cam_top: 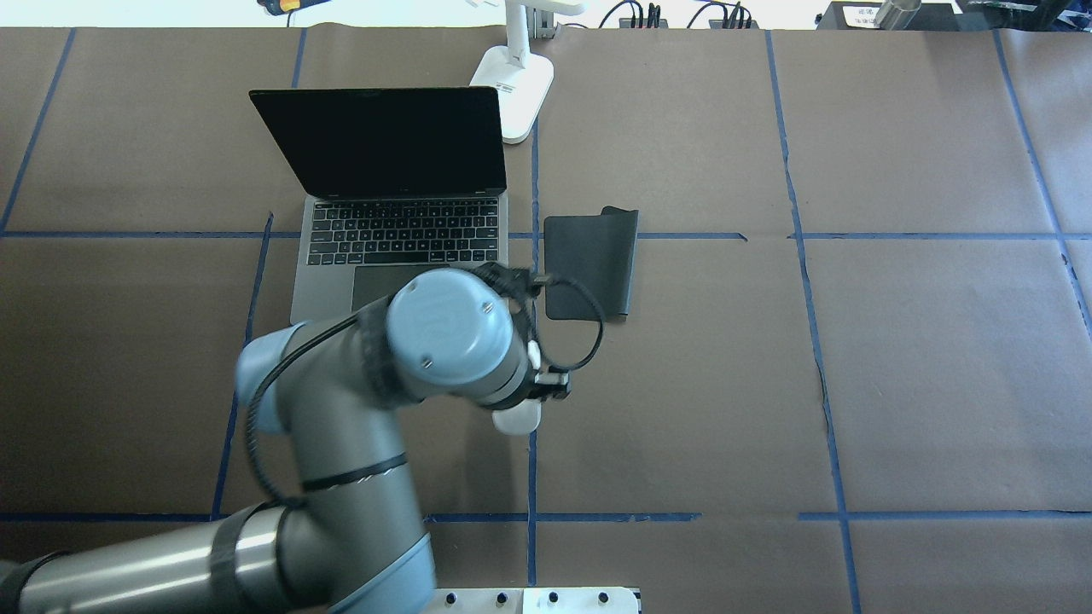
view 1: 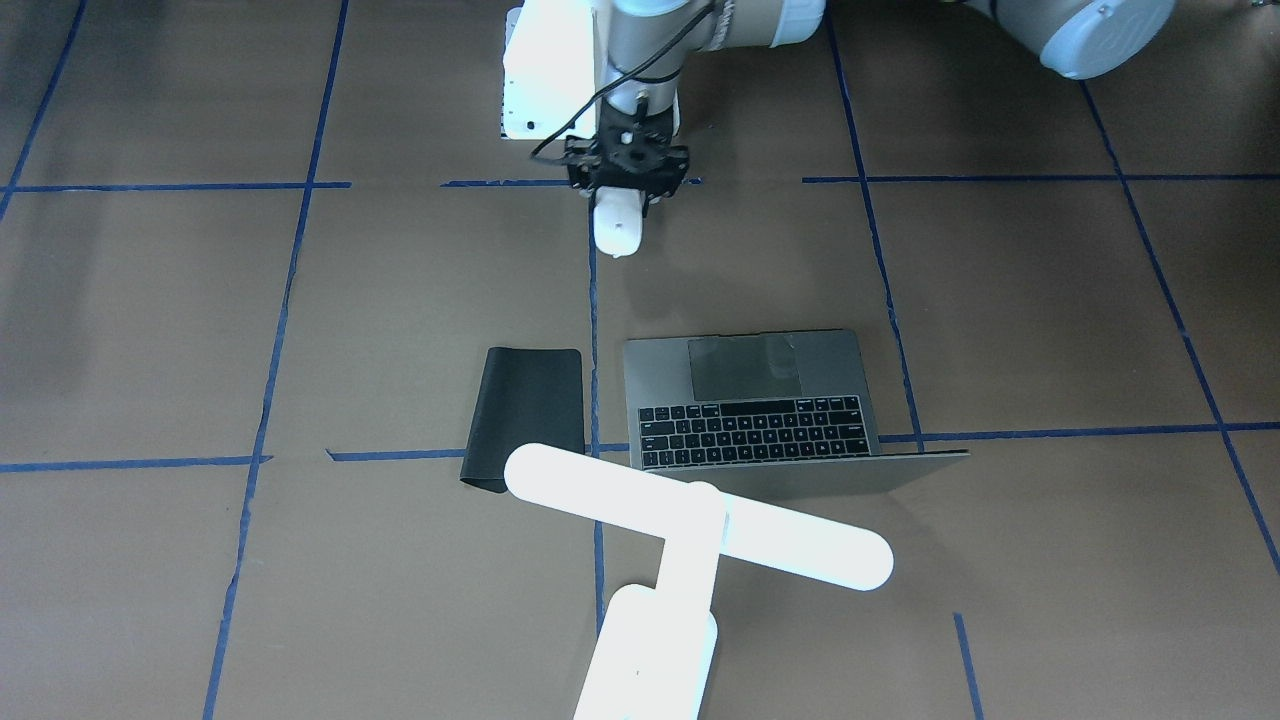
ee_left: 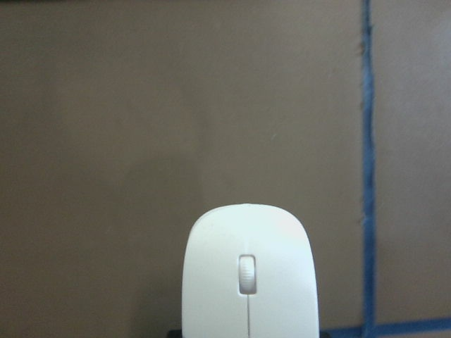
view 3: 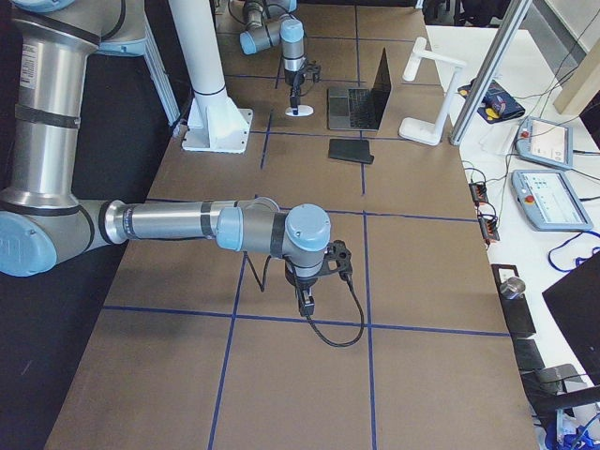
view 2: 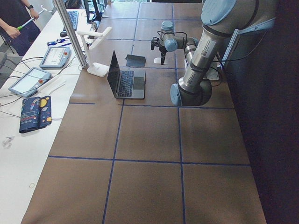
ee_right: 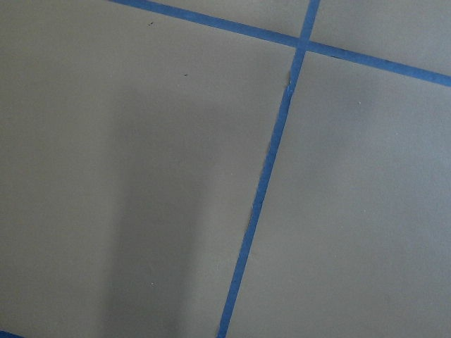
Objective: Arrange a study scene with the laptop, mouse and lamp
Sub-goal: 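Carry the white mouse with the left gripper onto the mouse pad, then release the mouse and withdraw the left gripper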
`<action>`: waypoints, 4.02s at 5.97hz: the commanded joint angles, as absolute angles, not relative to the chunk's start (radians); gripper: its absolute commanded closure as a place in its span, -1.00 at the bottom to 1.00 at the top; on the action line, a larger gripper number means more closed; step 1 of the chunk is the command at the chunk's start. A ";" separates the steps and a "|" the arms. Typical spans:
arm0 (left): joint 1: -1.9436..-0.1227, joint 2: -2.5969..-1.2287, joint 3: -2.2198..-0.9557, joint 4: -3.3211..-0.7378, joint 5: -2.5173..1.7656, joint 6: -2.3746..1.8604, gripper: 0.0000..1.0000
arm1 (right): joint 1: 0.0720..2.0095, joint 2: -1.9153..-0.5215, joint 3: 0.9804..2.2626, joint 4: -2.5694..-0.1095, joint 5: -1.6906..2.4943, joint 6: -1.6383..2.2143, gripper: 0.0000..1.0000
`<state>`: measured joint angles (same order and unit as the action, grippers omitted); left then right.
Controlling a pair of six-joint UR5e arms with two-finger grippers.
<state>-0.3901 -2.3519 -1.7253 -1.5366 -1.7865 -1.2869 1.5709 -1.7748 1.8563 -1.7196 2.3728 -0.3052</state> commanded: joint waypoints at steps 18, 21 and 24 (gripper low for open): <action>-0.647 -2.125 -1.879 -1.551 -2.045 -1.076 -1.00 | 1.559 -1.781 1.853 -1.718 2.372 -0.275 -1.00; -0.892 -1.702 -2.123 -1.477 -2.071 -0.589 -1.00 | 1.557 -1.789 1.853 -1.717 2.372 -0.227 -1.00; -1.346 -1.415 -2.039 -1.474 -2.288 -0.015 -0.97 | 1.557 -1.784 1.858 -1.715 2.372 -0.219 -1.00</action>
